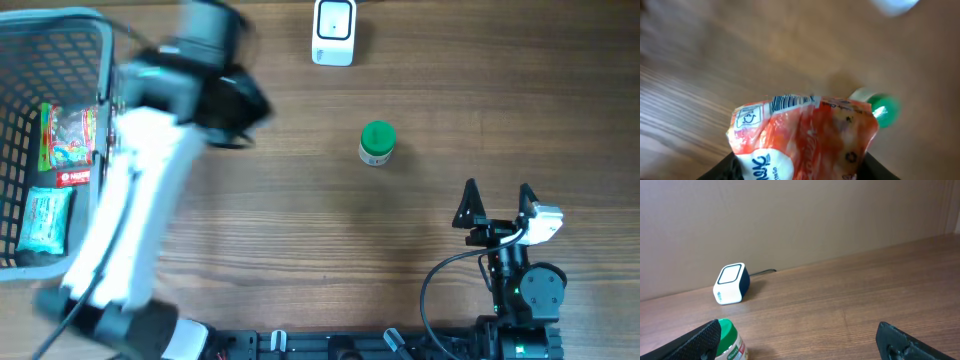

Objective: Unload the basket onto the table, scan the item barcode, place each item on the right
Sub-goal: 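Carry the red tissue box out and place it on the table, then reach the left gripper back into the basket toward the green wipes pack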

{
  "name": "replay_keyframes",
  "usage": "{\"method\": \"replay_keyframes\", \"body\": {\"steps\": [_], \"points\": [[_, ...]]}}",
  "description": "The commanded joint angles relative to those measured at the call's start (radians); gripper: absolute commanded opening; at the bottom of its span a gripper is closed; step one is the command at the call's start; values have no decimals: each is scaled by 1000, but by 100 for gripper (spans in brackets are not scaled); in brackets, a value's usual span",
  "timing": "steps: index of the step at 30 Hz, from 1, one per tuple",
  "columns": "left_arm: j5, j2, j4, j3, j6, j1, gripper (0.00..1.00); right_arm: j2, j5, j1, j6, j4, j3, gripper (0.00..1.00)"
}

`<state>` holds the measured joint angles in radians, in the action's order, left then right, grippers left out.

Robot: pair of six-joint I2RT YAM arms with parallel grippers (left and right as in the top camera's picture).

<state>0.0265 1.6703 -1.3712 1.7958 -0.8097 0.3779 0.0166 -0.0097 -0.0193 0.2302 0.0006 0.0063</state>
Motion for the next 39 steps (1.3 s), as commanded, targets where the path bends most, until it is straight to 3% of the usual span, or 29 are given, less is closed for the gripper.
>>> {"method": "replay_keyframes", "body": {"steps": [1, 5, 11, 12, 13, 14, 19, 22, 25, 28, 31, 33, 34, 36, 38, 39], "points": [[50, 81, 135, -172, -34, 107, 55, -3, 10, 5, 8, 5, -1, 100], [50, 216, 339, -335, -36, 179, 56, -3, 10, 5, 8, 5, -1, 100], [-2, 339, 425, -398, -127, 190, 51, -3, 10, 5, 8, 5, -1, 100], [-16, 334, 424, -395, -184, 190, 69, -3, 10, 5, 9, 6, -1, 100], [-24, 323, 425, -388, -195, 189, 94, -3, 10, 5, 8, 5, -1, 100], [-33, 311, 424, -374, -193, 187, 100, -3, 10, 5, 8, 5, -1, 100], [26, 193, 229, -120, -130, 159, 100, -3, 10, 5, 8, 5, -1, 100], [48, 117, 77, 114, -36, 109, 100, -3, 10, 5, 9, 5, -1, 100], [71, 19, 43, 281, 195, 28, 100, -3, 10, 5, 9, 5, -1, 100], [139, -78, 75, 301, 473, -45, 100, -3, 10, 5, 8, 5, -1, 100], [218, -144, 109, 301, 592, -140, 100, -3, 10, 5, 8, 5, -1, 100], [337, -158, 111, 301, 390, -216, 100, -3, 10, 5, 8, 5, -1, 100], [409, -159, 66, 301, 143, -283, 100, -3, 10, 5, 8, 5, -1, 100], [424, -150, -41, 300, -145, -397, 100, -3, 10, 5, 8, 5, -1, 100], [420, -128, -143, 294, -342, -513, 100, -3, 10, 5, 8, 5, -1, 100], [420, -114, -171, 288, -382, -561, 100, -3, 10, 5, 8, 5, -1, 100]]}}
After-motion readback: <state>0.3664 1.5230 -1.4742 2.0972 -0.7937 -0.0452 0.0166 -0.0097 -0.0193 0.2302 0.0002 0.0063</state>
